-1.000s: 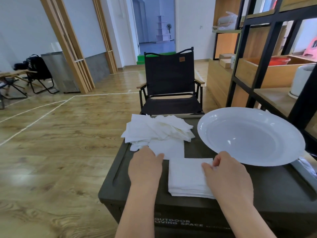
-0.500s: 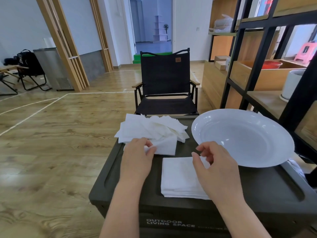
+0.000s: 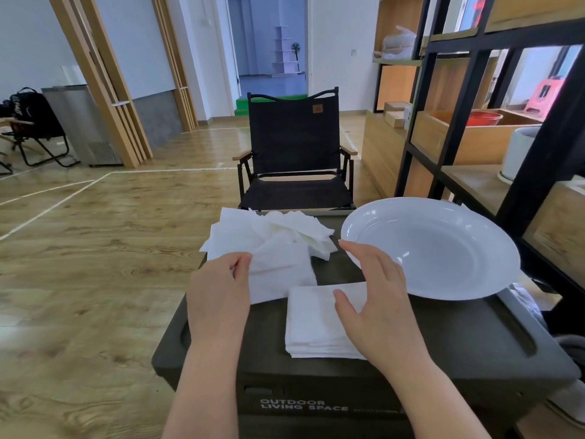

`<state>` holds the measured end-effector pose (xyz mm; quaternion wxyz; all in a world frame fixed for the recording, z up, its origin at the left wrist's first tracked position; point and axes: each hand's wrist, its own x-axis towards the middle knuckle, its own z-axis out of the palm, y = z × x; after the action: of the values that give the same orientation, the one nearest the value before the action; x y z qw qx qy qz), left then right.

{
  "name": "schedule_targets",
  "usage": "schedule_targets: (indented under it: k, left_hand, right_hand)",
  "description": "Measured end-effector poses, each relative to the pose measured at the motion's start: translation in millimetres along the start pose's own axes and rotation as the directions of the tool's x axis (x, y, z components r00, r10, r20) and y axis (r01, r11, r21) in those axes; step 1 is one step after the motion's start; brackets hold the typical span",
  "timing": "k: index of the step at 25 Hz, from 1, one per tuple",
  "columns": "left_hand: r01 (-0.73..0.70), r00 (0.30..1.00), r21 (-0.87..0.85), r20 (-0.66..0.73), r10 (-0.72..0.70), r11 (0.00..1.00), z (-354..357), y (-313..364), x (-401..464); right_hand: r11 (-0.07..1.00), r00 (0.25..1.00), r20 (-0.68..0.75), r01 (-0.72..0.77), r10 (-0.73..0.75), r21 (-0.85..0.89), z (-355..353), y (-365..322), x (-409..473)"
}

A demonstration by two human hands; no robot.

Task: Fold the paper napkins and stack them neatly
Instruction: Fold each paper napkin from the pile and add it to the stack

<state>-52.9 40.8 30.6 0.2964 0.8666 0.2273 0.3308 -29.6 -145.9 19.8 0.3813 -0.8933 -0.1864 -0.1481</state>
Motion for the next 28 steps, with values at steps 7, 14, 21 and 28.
schedule_targets:
  k: [7,14,21,28]
  left_hand:
    - [0.016,0.983,-0.182,-0.175,-0.048,0.983,-22,18,5]
    - [0.202,0.794,-0.445,0.596,0.120,0.872,-26,42,-7]
    - [0.284,0.851,-0.565,0.520,0.068,0.775,-9,44,-11]
    - [0.268,0.851,-0.226,0.512,-0.120,0.937,9,34,-15]
  right_hand:
    - [0.999,1.000,-0.012,-0.012,0.012,0.033,0,-1,1]
    - [0.904,0.994,-0.085,-0.025,0.067,0.428,-9,-4,2]
    - [0.715,0.906,0.182,-0.414,0.381,0.564,-23,-5,5]
    - [0.876,0.919,0.084,-0.392,0.384,0.280,-19,10,7]
